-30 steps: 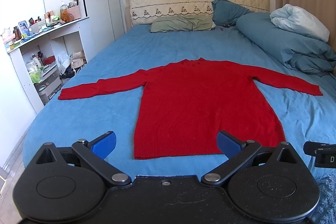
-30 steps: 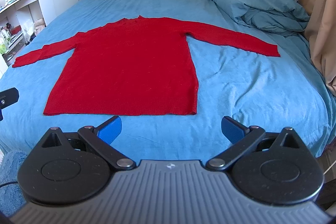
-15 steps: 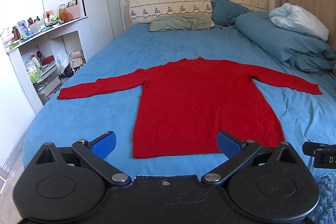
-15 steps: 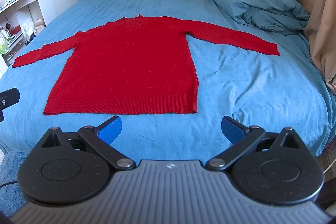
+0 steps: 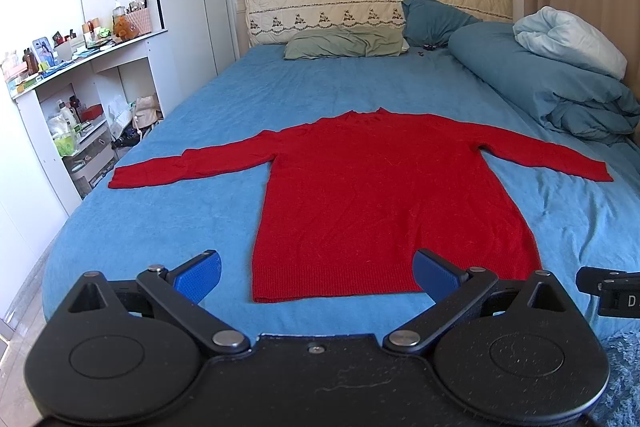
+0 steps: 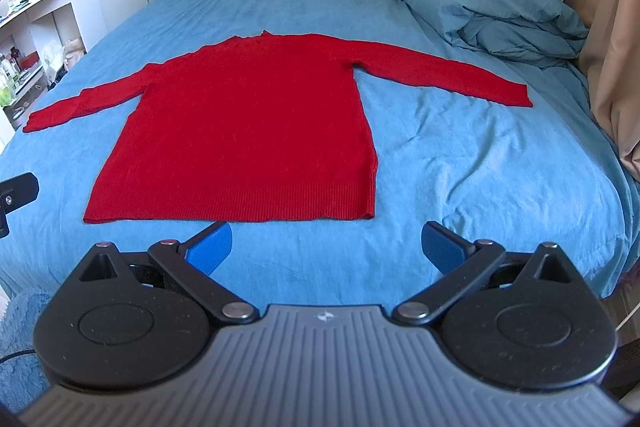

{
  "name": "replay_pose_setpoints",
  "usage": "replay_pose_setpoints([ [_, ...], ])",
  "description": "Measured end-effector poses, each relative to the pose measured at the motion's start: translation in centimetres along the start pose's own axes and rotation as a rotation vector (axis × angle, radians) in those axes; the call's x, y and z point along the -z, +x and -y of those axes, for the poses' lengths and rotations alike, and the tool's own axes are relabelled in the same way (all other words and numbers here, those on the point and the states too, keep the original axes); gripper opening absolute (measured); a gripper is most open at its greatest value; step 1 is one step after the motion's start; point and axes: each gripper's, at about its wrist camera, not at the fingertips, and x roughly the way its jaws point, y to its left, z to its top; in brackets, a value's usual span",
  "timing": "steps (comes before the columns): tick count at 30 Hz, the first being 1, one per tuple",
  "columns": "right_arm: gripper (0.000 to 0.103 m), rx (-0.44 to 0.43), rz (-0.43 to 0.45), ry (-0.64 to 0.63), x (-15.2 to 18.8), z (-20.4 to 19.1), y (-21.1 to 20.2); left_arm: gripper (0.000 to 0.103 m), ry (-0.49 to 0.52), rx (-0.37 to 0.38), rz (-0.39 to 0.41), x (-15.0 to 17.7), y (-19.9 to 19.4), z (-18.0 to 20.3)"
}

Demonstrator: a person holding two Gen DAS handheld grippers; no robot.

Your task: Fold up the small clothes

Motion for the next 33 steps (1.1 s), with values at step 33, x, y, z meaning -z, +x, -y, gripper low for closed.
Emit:
replay_pose_setpoints([
  [33,0.103,0.373,0.11,0.353,-17.0,22.5,28.9,0.103,0.093,0.229,0.019,-24.3,36.0,16.9],
])
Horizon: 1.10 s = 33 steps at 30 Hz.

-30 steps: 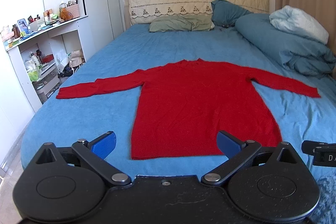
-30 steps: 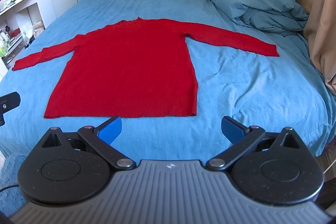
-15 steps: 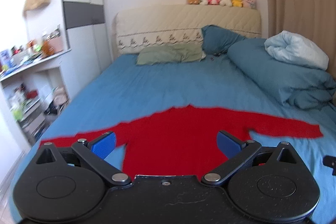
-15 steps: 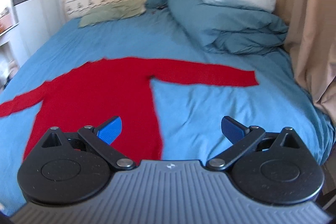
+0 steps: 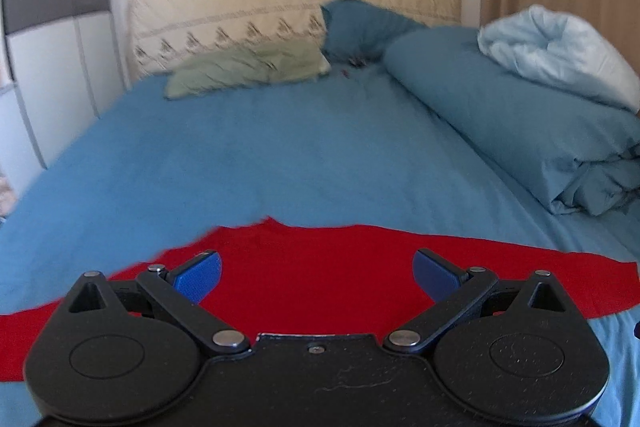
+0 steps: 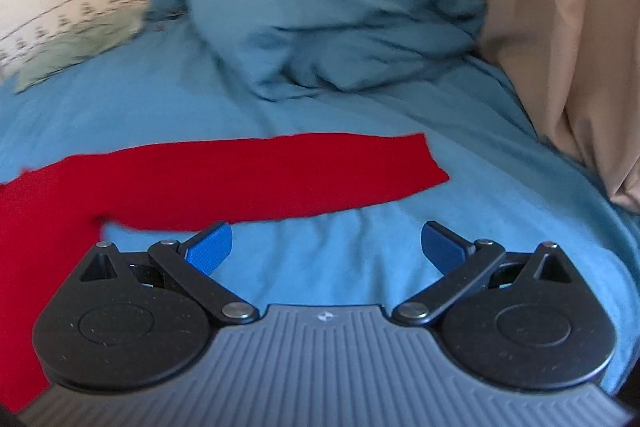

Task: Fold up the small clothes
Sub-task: 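Reach the right gripper to a sweater sleeve cuff and grasp it, then carry the held sleeve across the sweater body and open the right gripper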

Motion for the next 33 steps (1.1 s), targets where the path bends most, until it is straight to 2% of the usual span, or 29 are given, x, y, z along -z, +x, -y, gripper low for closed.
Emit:
replay_pose_setpoints([
  [7,0.103,0.049,-0.03,0.171,-1.0,3.8,8.2,0.103,0.007,0.024,-0.173,-0.3,8.9,3.4],
  [10,0.103,0.068,-0.039,0.201,-1.0,5.1,10.5,0.103,-0.008,0.022,-0.263,0.1,12.4,4.4],
  [13,0.102,0.077,-0.054,0.201,-0.9,5.9,12.8,0.103,-0.037,0.024,-0.319,0.8,15.3,5.1],
  [15,0.093,0.081,-0.071,0.193,-0.6,6.1,14.0,0.103,-0.034,0.016,-0.344,1.5,16.9,5.7],
  [19,0.087,0.113,-0.023,0.165,-0.4,6.1,15.3,0.103,0.0,0.021,-0.368,2.5,19.3,6.7],
  [21,0.075,0.119,-0.006,0.182,-0.6,6.1,15.7,0.103,0.007,0.023,-0.382,2.6,20.2,7.0],
  [22,0.073,0.126,0.001,0.19,-0.6,6.2,15.8,0.103,0.006,0.022,-0.395,2.8,20.6,7.0],
  [23,0.064,0.134,0.004,0.198,-0.7,6.2,15.9,0.103,0.002,0.022,-0.403,3.0,20.9,6.9],
  [24,0.051,0.142,0.007,0.205,-0.8,6.1,16.0,0.103,0.002,0.024,-0.407,3.2,21.1,6.9],
  [28,0.027,0.186,-0.009,0.236,-1.4,6.3,16.1,0.103,0.016,0.033,-0.415,3.1,21.8,6.8],
  [29,0.023,0.178,-0.015,0.244,-1.7,6.4,16.1,0.103,0.022,0.04,-0.42,2.9,21.8,6.9],
  [33,0.022,0.141,-0.014,0.263,-4.0,5.2,14.5,0.103,-0.005,0.097,-0.477,1.4,21.7,5.6],
])
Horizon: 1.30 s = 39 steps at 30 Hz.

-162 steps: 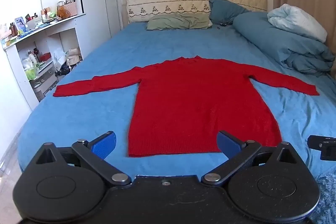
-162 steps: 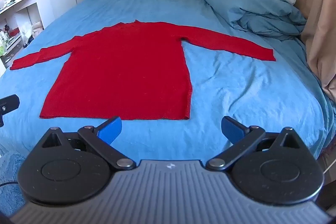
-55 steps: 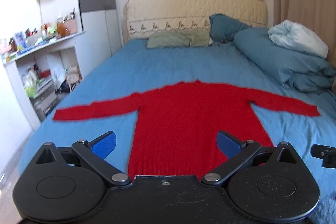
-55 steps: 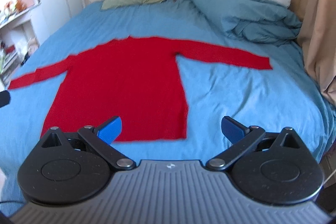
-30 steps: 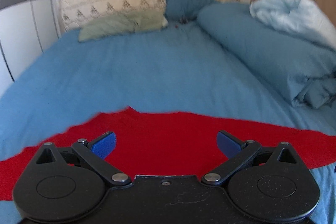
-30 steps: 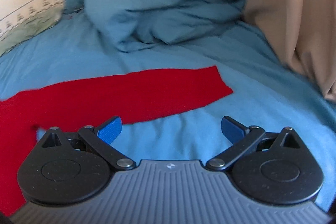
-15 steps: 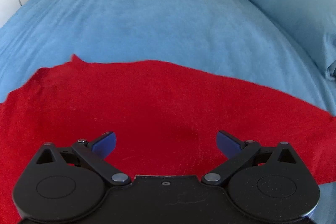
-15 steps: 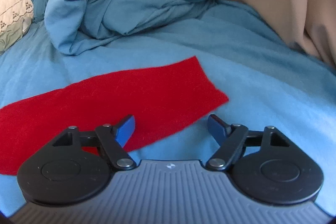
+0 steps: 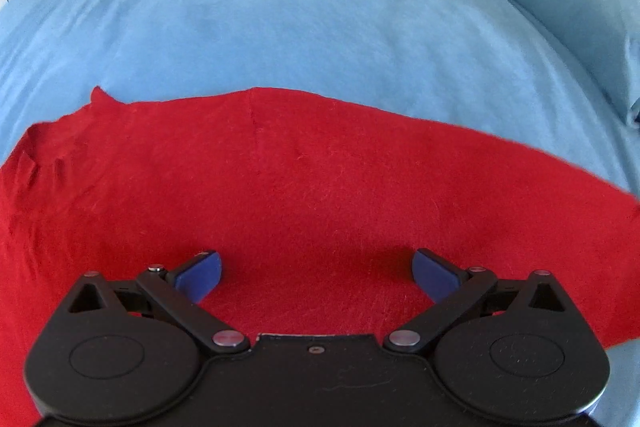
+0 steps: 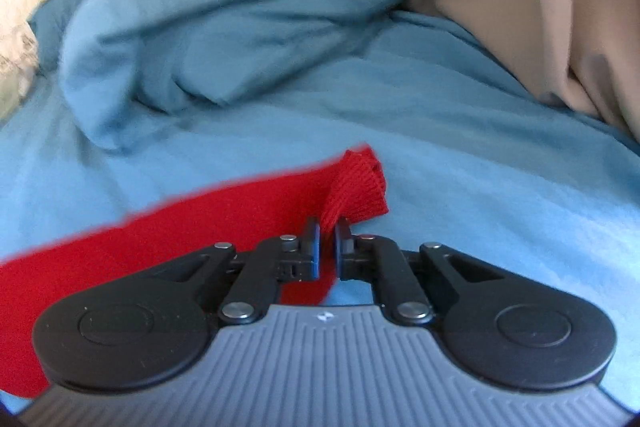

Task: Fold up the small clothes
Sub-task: 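Carry the held sleeve across the sweater body and open the right gripper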

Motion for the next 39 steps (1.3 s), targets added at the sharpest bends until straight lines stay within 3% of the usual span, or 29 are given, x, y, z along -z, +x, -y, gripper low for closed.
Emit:
replay_pose_setpoints([
  [3,0.022,-0.095,0.047,0.0,-2.4,-3.1,-3.2,0.103,-0.068,0.025,0.051,-0.6,-3.1,-3.3],
  [7,0.022,-0.318,0.115,-0.021,-5.2,-10.6,-8.1,0.103,-0.079,-0.065,0.158,-1.0,-8.1,-8.6],
  [10,0.022,-0.55,0.116,-0.053,-5.2,-18.5,-11.7,0.103,-0.082,-0.16,0.218,-0.4,-11.2,-13.6],
  [13,0.022,-0.79,0.041,-0.114,-2.1,-27.0,-14.2,0.103,-0.132,-0.209,0.227,1.2,-13.0,-19.5],
  [17,0.022,-0.996,-0.092,-0.3,7.3,-37.2,-15.1,0.103,-0.258,-0.21,0.212,4.4,-13.5,-26.1],
  [20,0.022,-1.004,-0.207,-0.486,16.2,-42.2,-14.2,0.103,-0.315,-0.199,0.177,7.1,-12.9,-29.3],
  [24,0.026,-0.964,-0.249,-0.619,22.6,-43.5,-13.5,0.103,-0.345,-0.174,0.146,9.8,-12.2,-31.0],
  [26,0.027,-0.973,-0.257,-0.632,23.1,-43.5,-13.1,0.103,-0.354,-0.149,0.147,10.4,-12.0,-31.3],
  [28,0.05,-0.973,-0.237,-0.669,23.2,-43.6,-13.4,0.103,-0.369,-0.11,0.151,10.6,-11.8,-31.4],
  [29,0.073,-0.971,-0.228,-0.696,23.2,-43.6,-13.5,0.103,-0.374,-0.088,0.154,11.1,-11.8,-31.6],
  [30,0.084,-0.963,-0.208,-0.724,23.2,-43.5,-14.0,0.103,-0.381,-0.064,0.158,11.0,-11.9,-31.3],
  [35,0.087,-0.904,-0.131,-0.824,20.8,-40.4,-15.9,0.097,-0.37,0.035,0.161,10.3,-11.1,-29.3],
  [38,0.103,-0.819,-0.078,-0.824,18.5,-36.3,-15.9,0.088,-0.358,0.072,0.149,9.6,-9.8,-27.5],
  [39,0.103,-0.782,-0.059,-0.812,17.7,-34.6,-15.8,0.08,-0.36,0.082,0.149,9.4,-9.3,-26.9],
])
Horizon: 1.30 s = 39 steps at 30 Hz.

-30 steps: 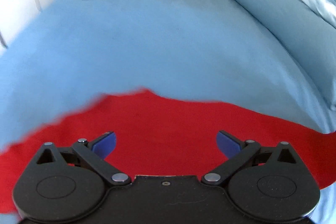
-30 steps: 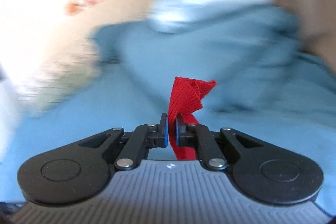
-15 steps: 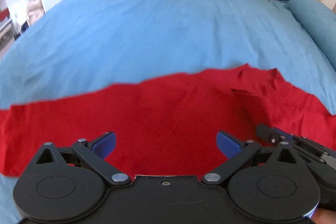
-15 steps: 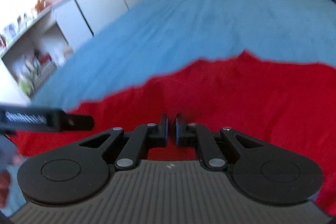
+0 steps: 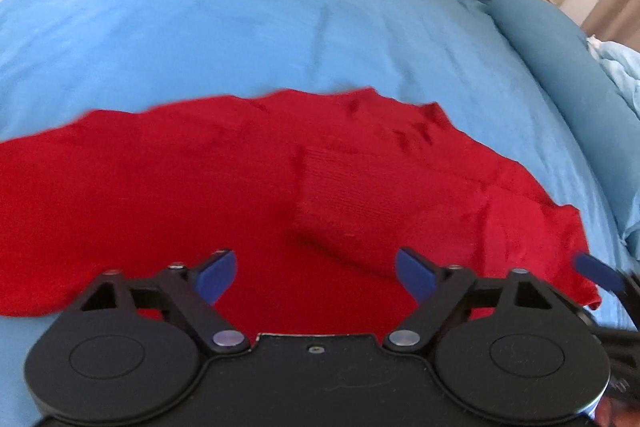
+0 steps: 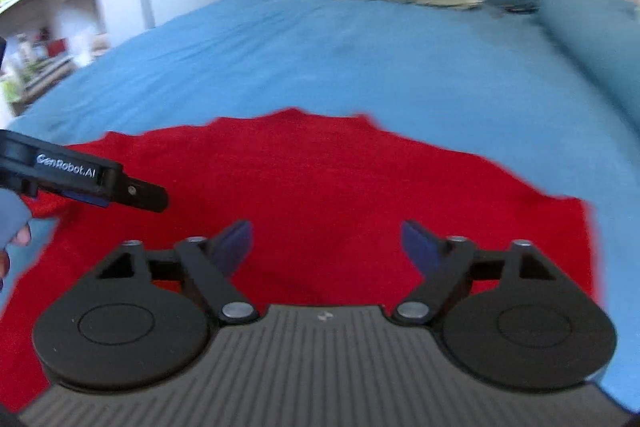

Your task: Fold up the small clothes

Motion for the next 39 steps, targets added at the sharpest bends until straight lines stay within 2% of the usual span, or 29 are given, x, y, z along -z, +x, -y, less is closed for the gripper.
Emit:
replay_pose_setpoints([
  [1,0.103,0.038,0.0,0.006,0.6,1.0,-0.9,0.069,-0.005,0.005,-0.003,0.1,0.6,0.5],
  [3,0.103,0.139,-0.031,0.015,2.1,2.9,-2.1,0.059,-0.018,-0.005,-0.014,0.1,1.8,1.2],
  [6,0.103,0.25,-0.075,0.057,4.3,5.4,-2.8,0.057,-0.047,-0.037,-0.002,-0.1,3.4,1.7],
  [8,0.103,0.293,-0.102,0.102,5.5,7.0,-3.0,0.049,-0.045,-0.072,0.018,0.2,3.3,2.0],
  [11,0.103,0.343,-0.136,0.149,6.7,8.7,-2.6,0.004,-0.05,-0.118,0.038,-0.6,4.2,2.4],
  [14,0.103,0.389,-0.159,0.173,7.2,9.7,-1.5,0.004,-0.073,-0.101,0.105,-1.8,2.9,2.5],
  [16,0.103,0.405,-0.16,0.172,7.0,10.1,-0.9,0.004,-0.037,-0.098,0.197,-2.9,0.5,2.7],
  [19,0.103,0.406,-0.156,0.155,6.3,10.4,0.3,0.004,0.005,-0.185,0.324,-3.5,-3.1,2.0],
  [22,0.103,0.402,-0.152,0.138,5.7,10.5,1.1,0.004,0.003,-0.282,0.37,-2.4,-4.4,-0.3],
  [27,0.103,0.454,-0.167,0.177,5.6,12.2,1.3,0.004,-0.06,-0.292,0.289,0.5,-2.3,-3.8],
  [32,0.103,0.397,-0.174,0.292,6.9,14.9,0.1,0.005,-0.051,-0.288,0.247,3.1,-0.9,-4.9],
  [34,0.103,0.376,-0.176,0.28,6.8,15.2,-0.1,0.012,-0.032,-0.312,0.219,3.5,-0.7,-5.0],
  [37,0.103,0.327,-0.199,0.254,6.6,15.6,-0.6,0.032,-0.016,-0.353,0.187,4.1,-1.8,-5.7],
  [39,0.103,0.291,-0.238,0.257,6.3,15.9,-1.3,0.035,0.012,-0.393,0.173,4.4,-3.2,-5.8],
])
